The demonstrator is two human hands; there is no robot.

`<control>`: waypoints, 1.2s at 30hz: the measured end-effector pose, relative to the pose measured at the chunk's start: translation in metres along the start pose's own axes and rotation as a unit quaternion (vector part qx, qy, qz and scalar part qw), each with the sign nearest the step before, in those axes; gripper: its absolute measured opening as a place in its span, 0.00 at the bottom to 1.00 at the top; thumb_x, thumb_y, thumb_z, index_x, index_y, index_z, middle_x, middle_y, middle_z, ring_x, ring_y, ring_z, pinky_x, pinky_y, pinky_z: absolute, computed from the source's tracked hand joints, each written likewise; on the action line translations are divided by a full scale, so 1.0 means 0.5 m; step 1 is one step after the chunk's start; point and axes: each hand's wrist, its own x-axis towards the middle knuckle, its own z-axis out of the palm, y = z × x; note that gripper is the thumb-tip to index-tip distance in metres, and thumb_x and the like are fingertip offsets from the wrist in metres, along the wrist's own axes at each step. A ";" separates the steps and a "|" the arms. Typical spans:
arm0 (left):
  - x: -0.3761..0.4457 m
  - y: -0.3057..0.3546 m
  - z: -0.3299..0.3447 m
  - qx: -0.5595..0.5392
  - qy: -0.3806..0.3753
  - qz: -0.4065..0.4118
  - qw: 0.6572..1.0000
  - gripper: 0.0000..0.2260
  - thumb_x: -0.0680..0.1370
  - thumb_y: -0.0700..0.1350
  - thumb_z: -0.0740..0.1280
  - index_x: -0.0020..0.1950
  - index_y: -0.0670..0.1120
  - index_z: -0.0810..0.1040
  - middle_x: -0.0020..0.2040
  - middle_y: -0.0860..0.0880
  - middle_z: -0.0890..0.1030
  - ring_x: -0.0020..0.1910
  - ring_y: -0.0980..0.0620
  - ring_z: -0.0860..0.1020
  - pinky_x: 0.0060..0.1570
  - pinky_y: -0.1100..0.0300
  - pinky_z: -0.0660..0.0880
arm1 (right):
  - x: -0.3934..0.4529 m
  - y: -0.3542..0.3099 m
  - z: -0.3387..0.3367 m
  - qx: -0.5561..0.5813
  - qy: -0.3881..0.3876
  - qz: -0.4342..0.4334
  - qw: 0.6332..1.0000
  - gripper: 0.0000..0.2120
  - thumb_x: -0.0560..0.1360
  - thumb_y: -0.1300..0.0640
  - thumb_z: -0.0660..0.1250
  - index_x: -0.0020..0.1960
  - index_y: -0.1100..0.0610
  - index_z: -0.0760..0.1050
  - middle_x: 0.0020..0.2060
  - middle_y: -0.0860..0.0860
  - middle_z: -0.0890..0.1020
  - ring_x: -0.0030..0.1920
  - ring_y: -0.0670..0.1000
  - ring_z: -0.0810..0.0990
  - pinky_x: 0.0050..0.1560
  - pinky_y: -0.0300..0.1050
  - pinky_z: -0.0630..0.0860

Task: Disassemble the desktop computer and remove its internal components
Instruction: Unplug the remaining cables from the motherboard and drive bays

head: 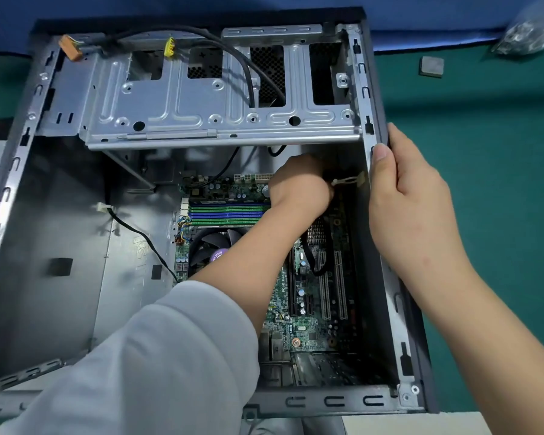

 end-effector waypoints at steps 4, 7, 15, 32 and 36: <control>-0.003 -0.006 0.001 0.007 0.002 0.023 1.000 0.15 0.73 0.48 0.67 0.60 0.56 0.78 0.57 0.51 0.80 0.54 0.48 0.78 0.44 0.61 0.71 | -0.001 0.000 -0.001 0.001 -0.001 0.003 1.000 0.21 0.83 0.51 0.51 0.74 0.53 0.62 0.68 0.50 0.73 0.64 0.46 0.68 0.51 0.28 0.59; -0.003 -0.009 0.004 0.011 0.003 0.038 0.999 0.15 0.73 0.48 0.67 0.60 0.56 0.78 0.57 0.51 0.80 0.54 0.47 0.78 0.43 0.61 0.71 | -0.001 -0.002 -0.001 -0.001 -0.003 0.003 1.000 0.21 0.83 0.52 0.52 0.74 0.53 0.62 0.67 0.50 0.73 0.64 0.47 0.69 0.53 0.29 0.61; -0.005 0.000 0.008 0.002 0.017 0.013 1.000 0.16 0.74 0.45 0.67 0.61 0.53 0.77 0.55 0.48 0.80 0.53 0.45 0.79 0.43 0.59 0.70 | -0.003 -0.005 -0.003 0.000 -0.017 0.002 1.000 0.20 0.82 0.51 0.51 0.73 0.51 0.64 0.62 0.51 0.78 0.60 0.52 0.74 0.55 0.39 0.66; -0.006 -0.002 0.015 0.019 0.022 0.045 0.999 0.12 0.74 0.45 0.67 0.57 0.52 0.80 0.53 0.47 0.81 0.52 0.44 0.79 0.47 0.58 0.75 | -0.009 -0.009 -0.004 0.019 -0.011 0.000 1.000 0.17 0.82 0.54 0.52 0.69 0.49 0.68 0.55 0.47 0.80 0.52 0.48 0.75 0.46 0.37 0.66; -0.007 -0.003 0.017 0.011 0.028 0.035 0.999 0.12 0.75 0.46 0.67 0.57 0.52 0.80 0.53 0.49 0.81 0.52 0.45 0.79 0.45 0.58 0.74 | -0.007 -0.010 -0.004 0.021 -0.014 -0.003 1.000 0.16 0.82 0.54 0.51 0.67 0.49 0.69 0.46 0.45 0.79 0.43 0.48 0.73 0.41 0.38 0.64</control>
